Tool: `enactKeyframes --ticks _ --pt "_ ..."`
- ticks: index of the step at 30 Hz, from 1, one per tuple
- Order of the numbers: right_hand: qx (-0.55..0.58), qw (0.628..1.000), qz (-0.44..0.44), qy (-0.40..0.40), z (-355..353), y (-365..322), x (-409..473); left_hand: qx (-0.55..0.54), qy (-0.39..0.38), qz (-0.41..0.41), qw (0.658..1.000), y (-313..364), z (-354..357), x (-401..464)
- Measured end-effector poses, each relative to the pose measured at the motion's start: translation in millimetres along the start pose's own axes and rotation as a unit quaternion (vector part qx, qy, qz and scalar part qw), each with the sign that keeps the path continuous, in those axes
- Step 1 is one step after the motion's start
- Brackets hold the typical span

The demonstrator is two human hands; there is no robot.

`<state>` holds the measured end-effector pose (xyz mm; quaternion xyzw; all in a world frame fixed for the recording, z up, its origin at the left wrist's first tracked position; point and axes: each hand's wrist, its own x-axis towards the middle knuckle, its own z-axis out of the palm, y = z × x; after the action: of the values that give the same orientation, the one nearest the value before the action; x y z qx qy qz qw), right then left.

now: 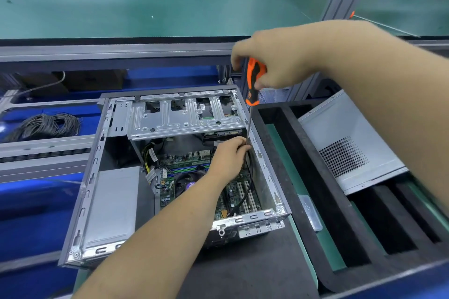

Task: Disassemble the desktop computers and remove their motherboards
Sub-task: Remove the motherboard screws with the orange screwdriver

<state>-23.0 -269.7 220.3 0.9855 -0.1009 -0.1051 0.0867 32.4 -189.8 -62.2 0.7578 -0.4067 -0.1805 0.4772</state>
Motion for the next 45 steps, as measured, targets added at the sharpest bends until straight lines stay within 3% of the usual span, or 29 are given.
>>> enactKeyframes --ticks 3,6,10,14,17,20,24,28,31,35,38,42,45 --pt "0.024 0.999 0.044 -0.006 -1.2 0.1 -1.1 0.005 -0.001 0.0 1.0 -3.4 -0.7 0.3" --pt "0.022 1.0 -0.011 0.003 4.1 1.9 2.2 0.01 -0.008 0.003 1.0 -2.8 0.5 1.1" --pt "0.011 0.999 0.037 -0.013 3.7 -3.2 1.0 0.014 -0.009 0.014 1.0 -5.0 2.0 1.9" --pt "0.015 0.999 -0.007 -0.028 5.7 1.0 -2.1 0.011 -0.007 0.013 1.0 -5.3 2.0 1.9" --pt "0.007 0.999 0.044 -0.024 5.7 1.1 -3.2 0.017 -0.014 0.014 1.0 -5.1 2.9 2.0" --pt "0.01 1.0 -0.018 0.001 8.7 4.2 -0.4 0.017 -0.015 0.011 1.0 -5.2 3.3 1.4" --pt "0.011 1.0 0.027 0.003 3.5 2.4 -4.2 0.02 -0.016 0.003 1.0 -6.9 2.8 1.9" --pt "0.018 1.0 -0.022 -0.005 6.0 0.2 -4.9 0.025 -0.013 0.004 1.0 -6.2 2.5 2.1" --pt "0.026 0.999 0.041 -0.001 3.1 -0.4 -6.6 0.03 -0.014 0.006 0.999 -6.8 2.6 2.1" --pt "0.019 1.0 -0.015 -0.002 6.6 0.5 -4.8 0.035 -0.014 -0.005 0.999 -7.8 3.2 3.5" --pt "0.003 1.0 0.024 0.002 8.0 0.9 -4.6 0.039 -0.012 0.0 0.999 -7.5 3.4 3.0" --pt "0.033 0.999 -0.024 -0.008 10.6 2.6 -5.2 0.028 -0.019 -0.002 0.999 -6.4 3.0 1.8" --pt "0.031 0.999 0.026 0.0 9.0 1.5 -6.3 0.03 -0.021 -0.004 0.999 -7.4 3.7 2.1"
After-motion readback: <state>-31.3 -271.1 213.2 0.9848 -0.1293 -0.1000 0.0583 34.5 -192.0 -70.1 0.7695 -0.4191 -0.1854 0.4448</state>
